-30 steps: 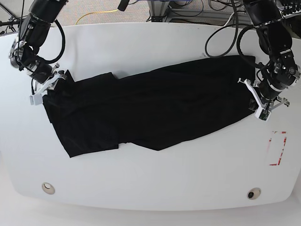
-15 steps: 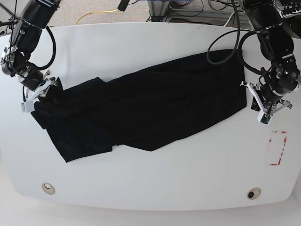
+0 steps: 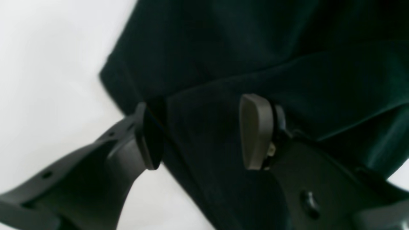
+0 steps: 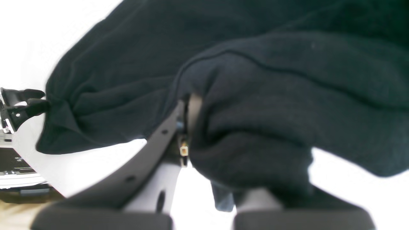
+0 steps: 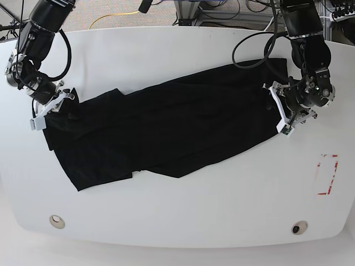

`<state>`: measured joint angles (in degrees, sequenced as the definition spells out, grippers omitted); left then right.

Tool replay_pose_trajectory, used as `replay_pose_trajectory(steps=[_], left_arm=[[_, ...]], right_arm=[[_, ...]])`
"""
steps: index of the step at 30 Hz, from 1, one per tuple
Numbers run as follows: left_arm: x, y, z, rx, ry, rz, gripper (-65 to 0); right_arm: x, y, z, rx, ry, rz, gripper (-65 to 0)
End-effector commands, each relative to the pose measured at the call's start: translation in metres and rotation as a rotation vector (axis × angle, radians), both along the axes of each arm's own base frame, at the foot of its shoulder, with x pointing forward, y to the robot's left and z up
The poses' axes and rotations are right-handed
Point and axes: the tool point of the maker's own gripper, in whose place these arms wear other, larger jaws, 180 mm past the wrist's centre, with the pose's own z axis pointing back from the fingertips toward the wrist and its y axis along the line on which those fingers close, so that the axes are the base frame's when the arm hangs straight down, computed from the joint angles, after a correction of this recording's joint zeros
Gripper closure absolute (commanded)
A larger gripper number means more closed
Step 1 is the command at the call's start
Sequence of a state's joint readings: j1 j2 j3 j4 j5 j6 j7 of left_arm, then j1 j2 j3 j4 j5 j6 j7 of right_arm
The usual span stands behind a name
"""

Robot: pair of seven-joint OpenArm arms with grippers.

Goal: Fold the T-shirt properly
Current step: 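Pull the shirt edge apart with both grippers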

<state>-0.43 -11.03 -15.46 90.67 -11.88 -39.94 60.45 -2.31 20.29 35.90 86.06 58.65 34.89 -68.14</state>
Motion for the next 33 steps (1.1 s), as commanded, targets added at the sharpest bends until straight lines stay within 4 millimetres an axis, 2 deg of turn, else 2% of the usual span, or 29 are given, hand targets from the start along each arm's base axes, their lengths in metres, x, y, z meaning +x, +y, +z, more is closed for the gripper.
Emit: replay_pose_trajectory(steps=[1,6,13,15,18,20,29,33], left_arm=[[0.007,-0.001,0.005,-0.003,-0.019,-0.012,-34.3],[0.005,-0.007,0.001,-0.016,-0.011,-0.011,-34.3],[0.003,-0.004,0.001,-0.007,-0.01,-0.012,-32.9],[0.003,-0.004,0.001,-0.007,-0.01,-0.012,-28.2],[0.002,-0.004,-0.001,-0.007,-0.002,-0.01,-13.3],[0.002,-0.003,-0.002,-0.005,-0.001,-0.011,-6.4],[-0.002,0.003,-0.001,0.013,0.002,-0.011,-3.2],[0.001,0.006,0.017,0.046,-0.052,-0.026,0.0]], right_arm=[[0.01,-0.006,0.018,-0.004,-0.062,-0.007,0.0],[0.009,-0.006,0.017,-0.008,-0.058,-0.007,0.0],[0.009,-0.006,0.017,-0.007,-0.058,-0.007,0.0],[0.009,-0.006,0.017,-0.007,-0.058,-0.007,0.0],[0.009,-0.006,0.017,-0.007,-0.058,-0.007,0.0],[0.009,-0.006,0.017,-0.007,-0.058,-0.007,0.0],[0.009,-0.006,0.017,-0.007,-0.058,-0.007,0.0],[0.009,-0.006,0.017,-0.007,-0.057,-0.007,0.0]])
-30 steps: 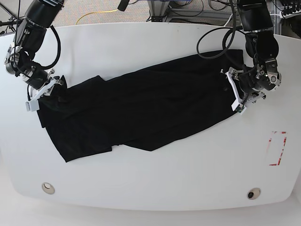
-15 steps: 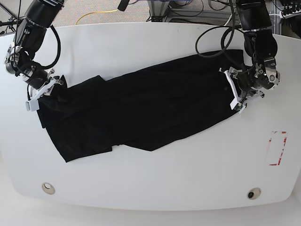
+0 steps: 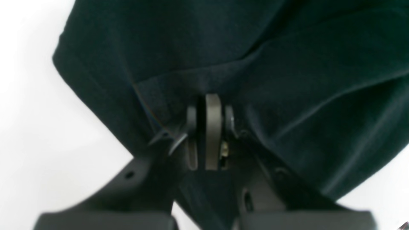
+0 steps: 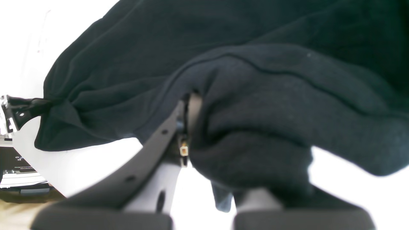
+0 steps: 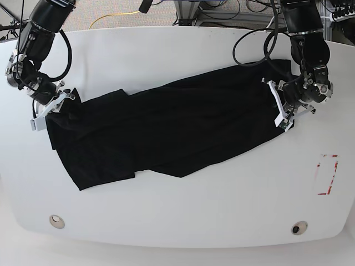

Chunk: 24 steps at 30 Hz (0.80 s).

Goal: Fold the T-shirt properly
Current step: 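Pull the shirt edge apart with both grippers, then shift the left gripper along the shirt edge toward the right gripper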

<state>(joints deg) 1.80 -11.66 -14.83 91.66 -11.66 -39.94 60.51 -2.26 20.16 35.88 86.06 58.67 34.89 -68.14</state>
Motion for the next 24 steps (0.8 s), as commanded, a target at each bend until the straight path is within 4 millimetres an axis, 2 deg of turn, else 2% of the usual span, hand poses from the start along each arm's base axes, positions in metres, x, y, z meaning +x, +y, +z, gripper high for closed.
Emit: replay_pose_trajectory(steps=[1,6,13,14,20,24], left_arm=[[0.014,0.003,0.028,0.029,-0.093,-0.018,0.0],[0.018,0.001,0.042,0.044,-0.137,-0.03,0.0],[0.016,0.008,0.032,0.035,-0.106,-0.004,-1.9],[0.015,0.013,0.032,0.034,-0.103,0.013,-4.0],[0.012,0.036,0.032,0.024,-0.108,0.102,-27.8],[0.013,0.041,0.033,0.024,-0.111,0.123,-36.1]], right_arm=[[0.009,-0.007,0.017,-0.009,-0.056,-0.008,0.0],[0.009,-0.006,0.016,-0.008,-0.056,-0.008,0.0],[0.009,-0.006,0.016,-0.008,-0.056,-0.008,0.0],[0.009,-0.006,0.016,-0.008,-0.056,-0.008,0.0],[0.008,-0.006,0.016,-0.008,-0.055,-0.008,0.0],[0.008,-0.007,0.016,-0.008,-0.055,-0.009,0.0]])
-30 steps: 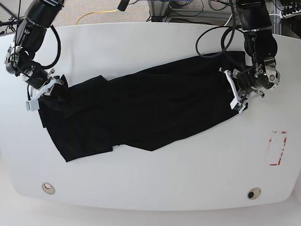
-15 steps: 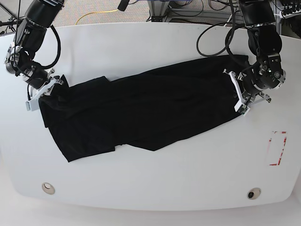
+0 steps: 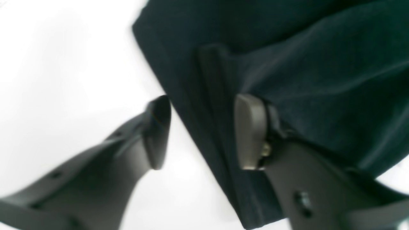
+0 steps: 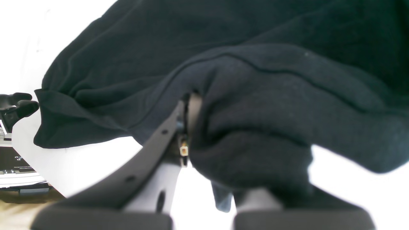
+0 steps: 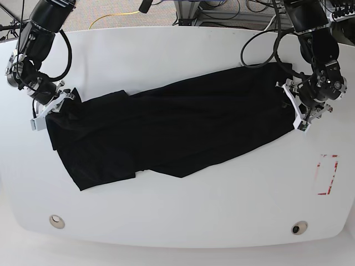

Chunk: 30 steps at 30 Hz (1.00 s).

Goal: Fold the T-shirt properly
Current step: 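Shift the left gripper along the shirt edge toward the right gripper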

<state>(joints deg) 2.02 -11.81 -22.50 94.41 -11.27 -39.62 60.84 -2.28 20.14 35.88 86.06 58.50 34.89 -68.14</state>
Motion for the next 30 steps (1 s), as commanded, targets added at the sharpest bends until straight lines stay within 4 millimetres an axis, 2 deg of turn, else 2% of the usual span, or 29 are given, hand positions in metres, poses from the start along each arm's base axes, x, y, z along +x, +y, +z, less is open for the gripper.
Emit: replay_pose_trajectory(steps=[1,6,15,23,25,26,30], left_arm=[[0.01,0.0,0.011,-0.003,-0.044,-0.004,-36.7],[0.015,-0.007,0.012,-0.011,-0.047,-0.027,-36.9],[0.017,-0.027,-0.02,-0.087,0.044,-0.047,-36.9],[0.017,-0.037,-0.024,-0.097,0.054,-0.067,-36.5],[0.017,-0.042,-0.025,-0.096,0.057,-0.083,-32.9],[0.017,-0.043,-0.025,-0.096,0.057,-0.089,-28.6],[0.016,-0.044,-0.026,-0.095,0.06,-0.091,-4.6]], right_arm=[[0.008,-0.006,0.017,-0.006,-0.057,-0.009,0.0],[0.008,-0.003,0.015,0.005,-0.057,-0.009,0.0],[0.008,0.0,0.014,0.014,-0.057,-0.008,0.0],[0.008,0.0,0.014,0.014,-0.057,-0.008,0.0],[0.008,0.0,0.014,0.014,-0.057,-0.008,0.0],[0.008,0.0,0.014,0.014,-0.057,-0.008,0.0],[0.008,0.0,0.014,0.014,-0.057,-0.008,0.0]])
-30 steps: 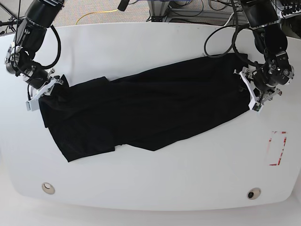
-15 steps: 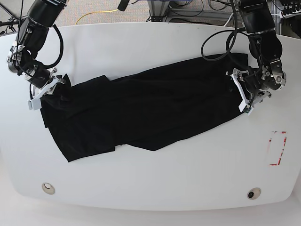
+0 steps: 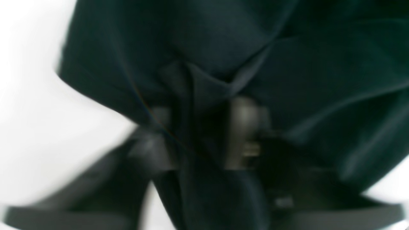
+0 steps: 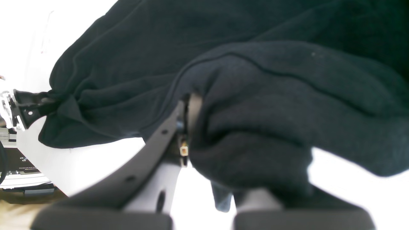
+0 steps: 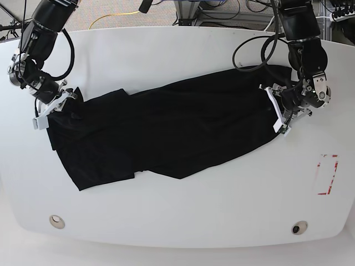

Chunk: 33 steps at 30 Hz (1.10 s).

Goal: Fold the T-shirt properly
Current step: 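Shift the left gripper along the shirt edge toward the right gripper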

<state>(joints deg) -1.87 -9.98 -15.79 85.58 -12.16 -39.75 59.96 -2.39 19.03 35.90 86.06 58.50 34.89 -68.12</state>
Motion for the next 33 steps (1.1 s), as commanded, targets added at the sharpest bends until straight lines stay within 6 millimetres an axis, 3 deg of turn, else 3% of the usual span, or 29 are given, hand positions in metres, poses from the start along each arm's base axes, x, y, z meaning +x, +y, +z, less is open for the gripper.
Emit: replay_pose_trajectory(steps=[1,7,12,16,26,33], left_arm=[[0.006,0.004,0.007,0.013,-0.023,-0.003,-0.7],[0.01,0.004,0.024,0.038,-0.077,-0.016,-2.4],[0.007,0.004,0.03,0.058,-0.094,-0.03,-10.0],[0.006,0.005,0.03,0.06,-0.091,-0.029,-18.6],[0.005,-0.004,0.025,0.058,-0.078,-0.057,-29.4],[0.007,-0.016,0.024,0.052,-0.075,-0.088,-30.4]], right_arm=[[0.01,-0.006,0.017,-0.005,-0.06,-0.008,0.0],[0.01,-0.006,0.017,-0.005,-0.06,-0.008,0.0],[0.01,-0.006,0.017,-0.005,-0.06,-0.008,0.0],[0.01,-0.006,0.017,-0.005,-0.06,-0.008,0.0],[0.01,-0.006,0.017,-0.005,-0.06,-0.008,0.0],[0.01,-0.006,0.017,-0.005,-0.06,-0.008,0.0]])
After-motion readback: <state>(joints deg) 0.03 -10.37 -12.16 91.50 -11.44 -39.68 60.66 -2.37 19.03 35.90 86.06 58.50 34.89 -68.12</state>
